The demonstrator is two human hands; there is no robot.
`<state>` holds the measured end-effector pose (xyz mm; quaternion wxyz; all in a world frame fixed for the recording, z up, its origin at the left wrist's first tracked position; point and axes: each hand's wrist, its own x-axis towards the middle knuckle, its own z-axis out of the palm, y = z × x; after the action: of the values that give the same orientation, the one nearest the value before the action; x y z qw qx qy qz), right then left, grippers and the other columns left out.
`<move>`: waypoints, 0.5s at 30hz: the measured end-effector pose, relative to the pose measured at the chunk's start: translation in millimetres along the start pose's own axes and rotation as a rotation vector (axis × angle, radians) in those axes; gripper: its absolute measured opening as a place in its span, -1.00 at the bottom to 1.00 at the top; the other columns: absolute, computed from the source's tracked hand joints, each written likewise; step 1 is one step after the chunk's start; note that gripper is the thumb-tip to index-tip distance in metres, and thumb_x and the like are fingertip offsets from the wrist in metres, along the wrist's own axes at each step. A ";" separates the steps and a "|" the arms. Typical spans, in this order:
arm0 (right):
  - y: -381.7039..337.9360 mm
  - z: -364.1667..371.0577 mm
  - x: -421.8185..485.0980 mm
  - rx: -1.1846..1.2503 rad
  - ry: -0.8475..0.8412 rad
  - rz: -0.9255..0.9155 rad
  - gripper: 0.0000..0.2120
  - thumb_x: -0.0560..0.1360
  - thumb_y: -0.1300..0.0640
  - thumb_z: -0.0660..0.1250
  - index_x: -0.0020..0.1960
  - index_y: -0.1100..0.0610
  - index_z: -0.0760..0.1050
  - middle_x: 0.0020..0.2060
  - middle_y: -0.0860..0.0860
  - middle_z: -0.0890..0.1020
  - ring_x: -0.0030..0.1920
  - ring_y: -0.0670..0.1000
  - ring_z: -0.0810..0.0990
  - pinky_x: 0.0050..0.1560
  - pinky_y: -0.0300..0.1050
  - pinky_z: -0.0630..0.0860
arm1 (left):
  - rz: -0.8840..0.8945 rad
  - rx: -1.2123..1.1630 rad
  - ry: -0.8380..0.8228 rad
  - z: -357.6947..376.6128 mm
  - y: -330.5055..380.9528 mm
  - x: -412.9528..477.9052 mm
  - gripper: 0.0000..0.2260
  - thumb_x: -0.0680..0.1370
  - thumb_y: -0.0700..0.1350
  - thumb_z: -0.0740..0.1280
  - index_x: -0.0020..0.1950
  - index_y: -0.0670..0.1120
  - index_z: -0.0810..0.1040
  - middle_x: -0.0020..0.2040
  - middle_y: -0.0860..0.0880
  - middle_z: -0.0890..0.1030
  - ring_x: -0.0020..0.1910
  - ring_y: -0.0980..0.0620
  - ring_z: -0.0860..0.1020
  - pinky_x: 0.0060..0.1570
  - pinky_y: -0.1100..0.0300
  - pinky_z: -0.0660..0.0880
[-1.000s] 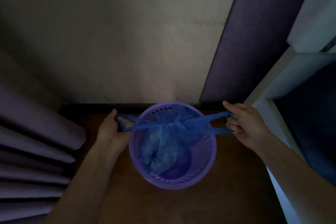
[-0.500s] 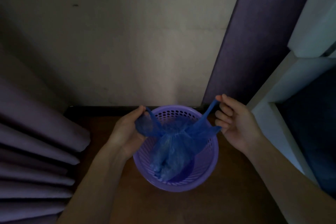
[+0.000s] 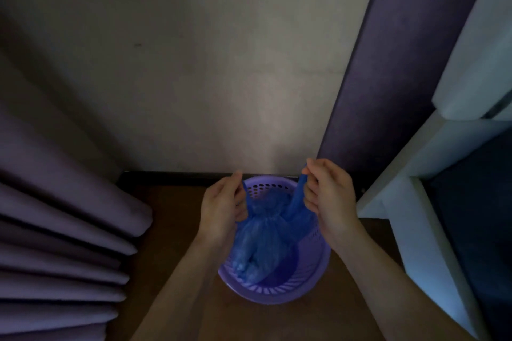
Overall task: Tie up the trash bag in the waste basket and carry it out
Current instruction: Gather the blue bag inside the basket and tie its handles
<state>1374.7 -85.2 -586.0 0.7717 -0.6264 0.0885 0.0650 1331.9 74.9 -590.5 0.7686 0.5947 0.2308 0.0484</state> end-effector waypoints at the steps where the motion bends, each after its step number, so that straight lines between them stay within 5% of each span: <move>1: -10.1 3.2 -4.4 -0.019 0.016 -0.017 -0.74 0.62 0.17 0.26 -0.25 0.19 0.43 -0.59 -0.12 0.26 -0.58 -0.15 0.17 -0.59 -0.29 0.12 | 0.003 0.001 0.027 5.0 11.2 -4.2 -0.64 0.64 -0.10 0.22 -0.35 -0.03 0.28 -0.49 0.04 0.21 -0.51 0.08 0.12 -0.50 0.18 0.03; 4: -55.4 16.4 -22.7 -0.106 -0.003 -0.078 -0.74 0.61 0.20 0.27 -0.26 0.16 0.45 -0.58 -0.16 0.29 -0.56 -0.18 0.22 -0.55 -0.34 0.19 | 0.044 0.048 0.096 19.1 59.8 -20.5 -0.62 0.63 -0.16 0.22 -0.37 -0.01 0.25 -0.54 0.09 0.23 -0.53 0.10 0.15 -0.58 0.27 0.15; 7: -126.3 35.5 -46.3 -0.110 -0.023 -0.082 -0.60 0.59 0.22 0.29 -0.40 -0.03 0.44 -0.56 -0.18 0.32 -0.52 -0.19 0.25 -0.51 -0.34 0.24 | 0.125 0.163 0.093 33.0 127.0 -52.1 -0.70 0.57 -0.05 0.27 -0.36 0.01 0.35 -0.48 0.08 0.31 -0.43 0.05 0.26 -0.39 0.11 0.27; 15: -340.8 88.9 -130.6 -0.168 -0.056 -0.177 -0.68 0.55 0.23 0.33 -0.36 0.01 0.47 -0.56 -0.18 0.43 -0.47 -0.18 0.36 -0.36 -0.19 0.32 | 0.191 0.237 0.114 56.8 327.2 -160.5 -0.72 0.61 -0.16 0.26 -0.32 -0.06 0.39 -0.41 -0.02 0.34 -0.37 0.02 0.31 -0.30 0.01 0.30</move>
<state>1324.1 -67.3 -214.2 0.7214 -0.6922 0.0053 0.0214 1278.2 62.4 -225.8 0.6706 0.6967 0.2206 0.1274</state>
